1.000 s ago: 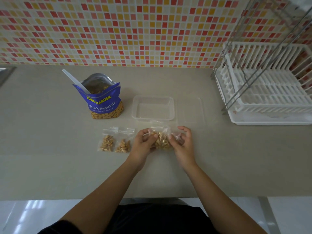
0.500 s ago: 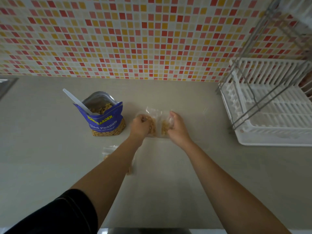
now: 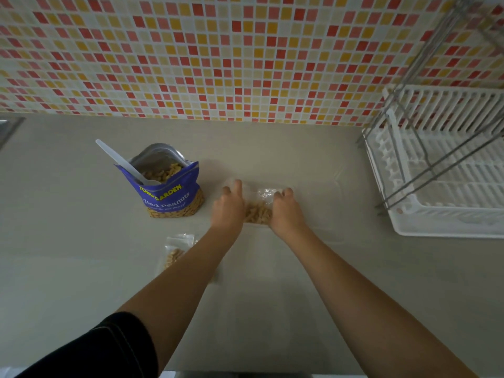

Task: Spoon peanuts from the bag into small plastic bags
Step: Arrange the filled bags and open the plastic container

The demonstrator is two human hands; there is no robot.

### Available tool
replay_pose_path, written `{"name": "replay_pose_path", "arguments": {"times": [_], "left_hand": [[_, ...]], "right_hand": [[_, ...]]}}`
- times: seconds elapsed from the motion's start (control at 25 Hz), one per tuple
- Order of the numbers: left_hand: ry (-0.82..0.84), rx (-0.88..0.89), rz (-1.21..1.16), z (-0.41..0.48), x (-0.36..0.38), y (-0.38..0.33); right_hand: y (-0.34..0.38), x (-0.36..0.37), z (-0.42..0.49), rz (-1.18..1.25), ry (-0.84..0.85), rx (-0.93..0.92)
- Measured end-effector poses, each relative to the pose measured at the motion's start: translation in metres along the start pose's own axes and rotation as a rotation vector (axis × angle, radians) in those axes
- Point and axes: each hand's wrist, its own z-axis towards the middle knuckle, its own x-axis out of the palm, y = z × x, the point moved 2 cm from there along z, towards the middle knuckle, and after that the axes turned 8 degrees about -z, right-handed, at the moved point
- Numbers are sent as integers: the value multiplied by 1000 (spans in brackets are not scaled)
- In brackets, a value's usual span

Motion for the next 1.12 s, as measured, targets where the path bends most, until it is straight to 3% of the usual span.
{"name": "replay_pose_path", "arguments": {"times": [0.16, 0.32, 0.48, 0.68, 0.92, 1.12], "left_hand": [[-52, 166, 253, -7, -8, 2], [-167, 291, 15, -42, -14, 21], [-192, 90, -145, -90, -10, 84], [-165, -156, -217, -123, -17, 130], [-63, -246, -464, -133, -6, 133], [-45, -97, -548, -138, 11, 108]], "right_hand": [[3, -8, -6, -2, -47, -48], [20, -9, -38, 106, -198, -170], [52, 29, -80, 159, -104, -295], [82, 76, -93, 285, 47, -220], [88, 88, -93, 506, 70, -154], [62, 89, -102, 510, 45, -115]]}}
